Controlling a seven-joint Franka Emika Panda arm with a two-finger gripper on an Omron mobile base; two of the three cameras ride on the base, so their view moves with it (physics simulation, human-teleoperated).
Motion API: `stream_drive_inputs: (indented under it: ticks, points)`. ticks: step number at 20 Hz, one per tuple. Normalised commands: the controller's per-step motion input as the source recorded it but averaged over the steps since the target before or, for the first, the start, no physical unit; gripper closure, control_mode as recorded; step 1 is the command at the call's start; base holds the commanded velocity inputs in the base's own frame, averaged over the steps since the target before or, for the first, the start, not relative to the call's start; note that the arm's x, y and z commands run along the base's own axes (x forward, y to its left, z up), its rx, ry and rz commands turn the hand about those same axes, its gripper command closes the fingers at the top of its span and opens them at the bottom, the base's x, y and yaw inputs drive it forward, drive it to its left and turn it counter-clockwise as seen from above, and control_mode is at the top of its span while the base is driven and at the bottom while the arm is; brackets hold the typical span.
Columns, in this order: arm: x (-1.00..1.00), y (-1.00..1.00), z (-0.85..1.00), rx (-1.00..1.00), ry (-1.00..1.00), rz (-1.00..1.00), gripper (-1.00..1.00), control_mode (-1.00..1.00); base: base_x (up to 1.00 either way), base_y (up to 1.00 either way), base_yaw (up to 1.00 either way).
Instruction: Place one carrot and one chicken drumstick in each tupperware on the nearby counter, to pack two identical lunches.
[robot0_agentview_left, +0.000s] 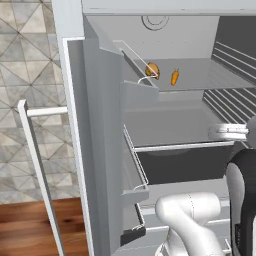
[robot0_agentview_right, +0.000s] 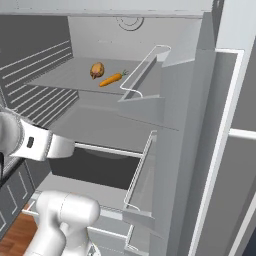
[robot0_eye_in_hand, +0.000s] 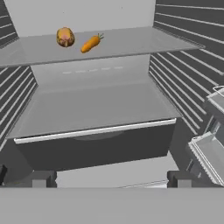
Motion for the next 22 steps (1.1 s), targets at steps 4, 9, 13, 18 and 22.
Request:
stream_drive_inputs:
  ticks: [4,9,13,18,22]
  points:
    - [0.35,0.00,0.21,0.15,-0.06,-0.01,-1.00,-1.00,0.00,0.00,0.00]
    - [0.45,0.00,0.08,0.07,-0.04,0.00,-1.00,-1.00,0.00,0.00,0.00]
    - [0.43,0.00,0.02,0.00,-0.03,-0.03,-1.00,-1.00,0.00,0.00,0.00]
    - [0.43,0.00,0.17,0.00,0.00,-0.07,-1.00,-1.00,0.00,0.00,0.00]
    - [0.54,0.00,0.26,0.00,0.00,-0.11,-1.00,-1.00,0.00,0.00,0.00]
